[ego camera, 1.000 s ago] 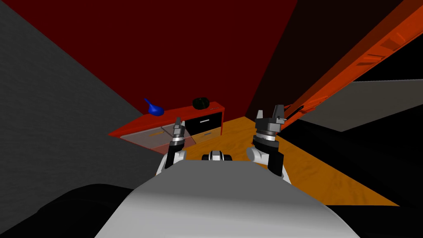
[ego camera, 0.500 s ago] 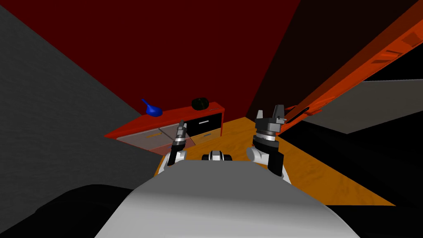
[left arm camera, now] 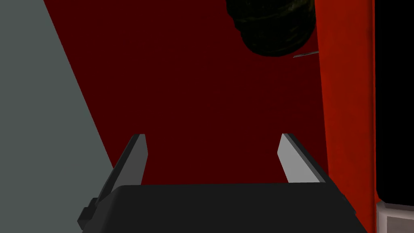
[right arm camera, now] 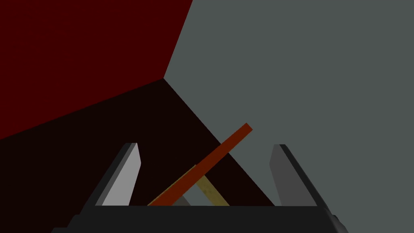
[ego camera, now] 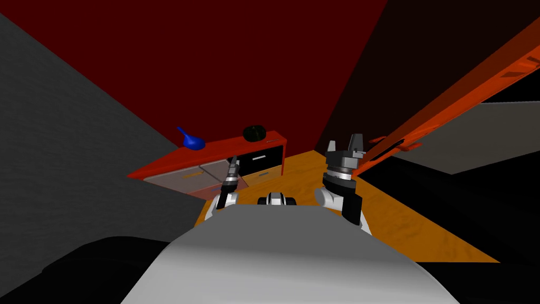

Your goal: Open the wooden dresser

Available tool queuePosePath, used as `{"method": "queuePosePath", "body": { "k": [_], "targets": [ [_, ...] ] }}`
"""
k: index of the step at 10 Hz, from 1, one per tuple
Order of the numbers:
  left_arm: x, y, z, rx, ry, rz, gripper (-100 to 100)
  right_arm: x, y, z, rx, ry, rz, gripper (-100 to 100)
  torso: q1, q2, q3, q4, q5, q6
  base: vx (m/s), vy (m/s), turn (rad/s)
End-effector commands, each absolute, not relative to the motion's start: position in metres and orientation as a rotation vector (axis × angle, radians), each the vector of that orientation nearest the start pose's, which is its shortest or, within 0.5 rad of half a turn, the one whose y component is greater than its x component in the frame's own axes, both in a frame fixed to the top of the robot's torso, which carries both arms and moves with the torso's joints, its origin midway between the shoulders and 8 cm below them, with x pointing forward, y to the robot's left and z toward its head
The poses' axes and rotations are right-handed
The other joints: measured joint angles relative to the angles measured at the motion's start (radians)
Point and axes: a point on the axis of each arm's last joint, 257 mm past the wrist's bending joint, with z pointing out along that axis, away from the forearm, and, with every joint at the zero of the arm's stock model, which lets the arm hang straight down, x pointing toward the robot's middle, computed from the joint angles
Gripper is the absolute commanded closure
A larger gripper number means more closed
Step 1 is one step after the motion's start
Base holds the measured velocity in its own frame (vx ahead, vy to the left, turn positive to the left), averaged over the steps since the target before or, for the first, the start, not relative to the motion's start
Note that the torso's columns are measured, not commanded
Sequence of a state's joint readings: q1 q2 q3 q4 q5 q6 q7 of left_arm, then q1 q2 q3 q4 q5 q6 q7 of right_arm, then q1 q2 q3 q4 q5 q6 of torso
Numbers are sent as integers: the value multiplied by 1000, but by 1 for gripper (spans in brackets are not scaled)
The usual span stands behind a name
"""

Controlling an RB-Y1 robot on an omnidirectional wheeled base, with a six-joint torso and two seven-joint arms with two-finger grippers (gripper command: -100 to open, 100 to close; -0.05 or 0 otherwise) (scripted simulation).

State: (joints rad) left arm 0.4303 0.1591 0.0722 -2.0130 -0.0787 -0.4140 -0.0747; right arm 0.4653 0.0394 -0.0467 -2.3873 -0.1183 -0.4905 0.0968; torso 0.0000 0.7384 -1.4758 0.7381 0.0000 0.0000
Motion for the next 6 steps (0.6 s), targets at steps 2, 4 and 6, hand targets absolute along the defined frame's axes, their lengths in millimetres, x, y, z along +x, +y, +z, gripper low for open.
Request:
{"method": "queuePosePath", "body": {
  "k": [2, 4, 6],
  "targets": [
    [409, 318, -122, -701, 1026, -1006, -100, 316, -303, 80, 613, 441, 1279, 0, 0, -1, -1, 0, 0, 0, 76, -41, 18],
    [412, 324, -138, -717, 1046, -991, -100, 316, -303, 80, 613, 441, 1279, 0, 0, 1, 1, 0, 0, 0, 56, -32, 17],
    [415, 330, -152, -734, 1063, -976, -100, 316, -303, 80, 613, 441, 1279, 0, 0, -1, 0, 0, 0, 0, 72, -27, 19]
  ]
}}
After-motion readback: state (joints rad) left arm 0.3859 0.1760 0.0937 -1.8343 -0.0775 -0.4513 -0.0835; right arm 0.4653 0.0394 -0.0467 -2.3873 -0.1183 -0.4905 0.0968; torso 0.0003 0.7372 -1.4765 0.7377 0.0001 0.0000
